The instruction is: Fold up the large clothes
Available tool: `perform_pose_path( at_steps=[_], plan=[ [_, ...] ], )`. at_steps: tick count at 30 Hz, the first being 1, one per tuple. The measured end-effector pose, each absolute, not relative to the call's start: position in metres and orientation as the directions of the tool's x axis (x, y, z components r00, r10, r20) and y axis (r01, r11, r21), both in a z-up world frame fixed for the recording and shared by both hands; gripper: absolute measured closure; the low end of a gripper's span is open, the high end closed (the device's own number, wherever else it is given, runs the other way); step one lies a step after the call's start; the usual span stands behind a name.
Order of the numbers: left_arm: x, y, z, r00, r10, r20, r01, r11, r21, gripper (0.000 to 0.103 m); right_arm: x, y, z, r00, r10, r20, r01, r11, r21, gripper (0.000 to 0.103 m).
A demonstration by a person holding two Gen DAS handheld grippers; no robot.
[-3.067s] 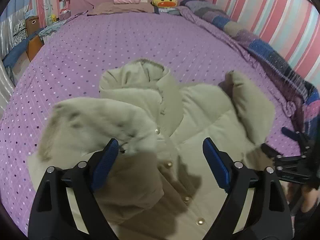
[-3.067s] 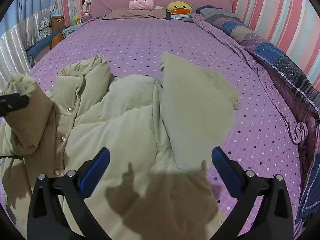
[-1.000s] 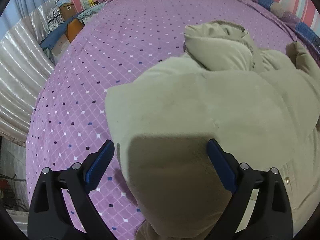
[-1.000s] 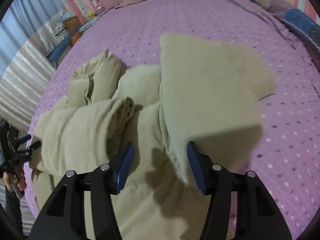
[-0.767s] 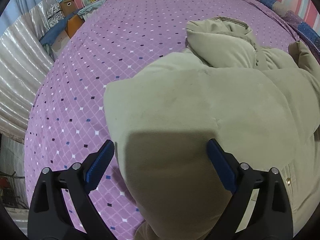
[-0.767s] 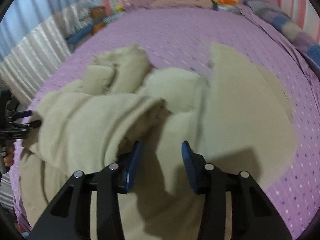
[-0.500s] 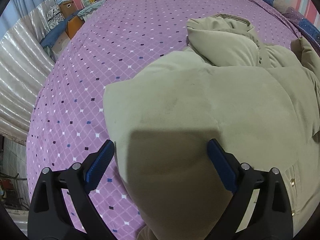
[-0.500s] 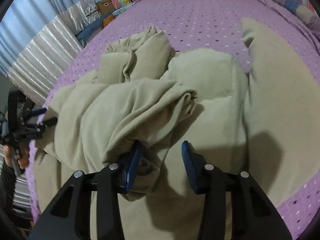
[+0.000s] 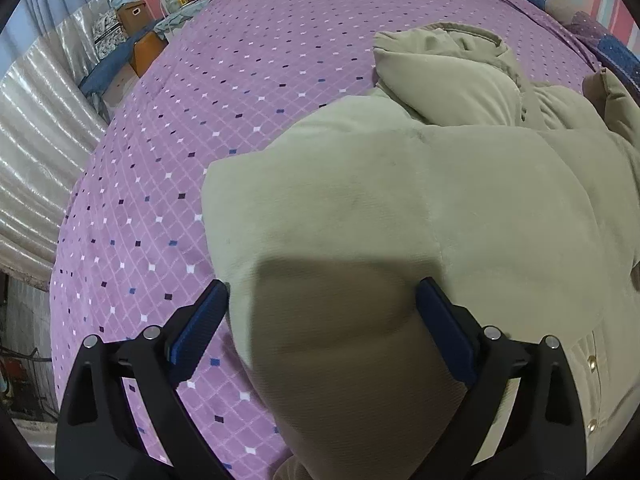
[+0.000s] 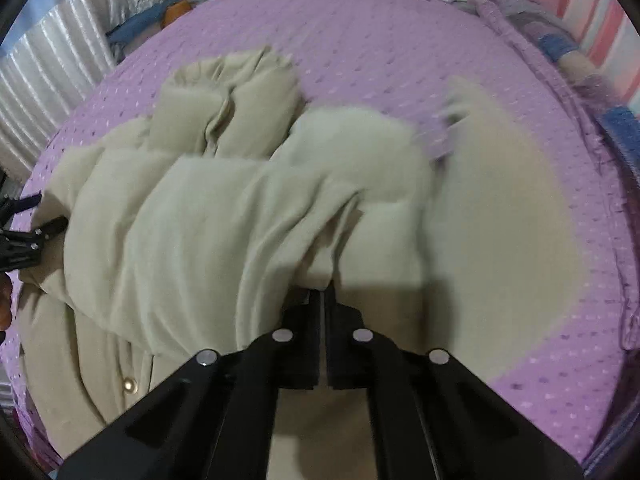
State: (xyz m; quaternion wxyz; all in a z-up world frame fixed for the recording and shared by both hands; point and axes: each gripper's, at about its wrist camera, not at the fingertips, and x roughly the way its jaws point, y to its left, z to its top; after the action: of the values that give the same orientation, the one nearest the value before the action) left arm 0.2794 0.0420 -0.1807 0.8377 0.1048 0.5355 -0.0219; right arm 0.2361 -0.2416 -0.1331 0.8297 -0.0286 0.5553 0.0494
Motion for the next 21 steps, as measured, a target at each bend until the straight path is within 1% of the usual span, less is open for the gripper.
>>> perform_pose_path(
  at_steps=[2,4,5,6,7,8,9,12,14,16,19,21],
  plan=[
    [0.283,0.038,-0.183,0.429,0.083,-0.900,0.152,0.975,0.162,0.008,0.230,-0.248,-0.121,0.417,-0.121,-0.901,-0.093,0.980,-0.174,0.103],
    [0.282,0.039,-0.184,0.428,0.077,-0.901,0.147,0.977,0.153,0.008,0.226,-0.273,-0.120,0.392,-0.027,-0.920,-0.055,0.997,-0.052,0.103],
    [0.282,0.040,-0.185,0.428,0.071,-0.901,0.143,0.979,0.145,0.008,0.224,-0.287,-0.124,0.381,0.047,-0.923,-0.036,0.999,0.036,0.103],
    [0.283,0.039,-0.187,0.428,0.068,-0.901,0.141,0.980,0.141,0.008,0.225,-0.292,-0.127,0.378,0.114,-0.919,-0.035,0.993,0.109,0.103],
    [0.284,0.040,-0.188,0.426,0.065,-0.902,0.139,0.981,0.137,0.008,0.227,-0.296,-0.134,0.362,0.199,-0.911,-0.024,0.979,0.204,0.100],
    [0.284,0.041,-0.189,0.423,0.062,-0.904,0.136,0.982,0.131,0.007,0.229,-0.303,-0.145,0.348,0.298,-0.889,0.003,0.948,0.319,0.100],
    [0.284,0.043,-0.190,0.421,0.060,-0.905,0.132,0.983,0.127,0.007,0.230,-0.306,-0.152,0.349,0.347,-0.871,0.011,0.927,0.374,0.100],
    [0.283,0.046,-0.191,0.414,0.056,-0.909,0.126,0.985,0.118,0.006,0.236,-0.300,-0.181,0.297,0.448,-0.843,0.043,0.876,0.480,0.099],
    [0.282,0.046,-0.191,0.415,0.058,-0.908,0.127,0.984,0.121,0.006,0.234,-0.286,-0.195,0.251,0.498,-0.830,0.029,0.853,0.521,0.099],
    [0.284,0.046,-0.193,0.414,0.063,-0.908,0.132,0.983,0.129,0.006,0.232,-0.270,-0.204,0.225,0.487,-0.844,0.018,0.864,0.503,0.099],
    [0.284,0.042,-0.194,0.413,0.074,-0.908,0.131,0.982,0.139,0.006,0.225,-0.267,-0.210,0.234,0.539,-0.809,0.067,0.821,0.567,0.099],
    [0.284,0.041,-0.194,0.414,0.076,-0.907,0.133,0.981,0.143,0.006,0.218,-0.280,-0.211,0.262,0.551,-0.792,0.084,0.805,0.587,0.097]
  ],
)
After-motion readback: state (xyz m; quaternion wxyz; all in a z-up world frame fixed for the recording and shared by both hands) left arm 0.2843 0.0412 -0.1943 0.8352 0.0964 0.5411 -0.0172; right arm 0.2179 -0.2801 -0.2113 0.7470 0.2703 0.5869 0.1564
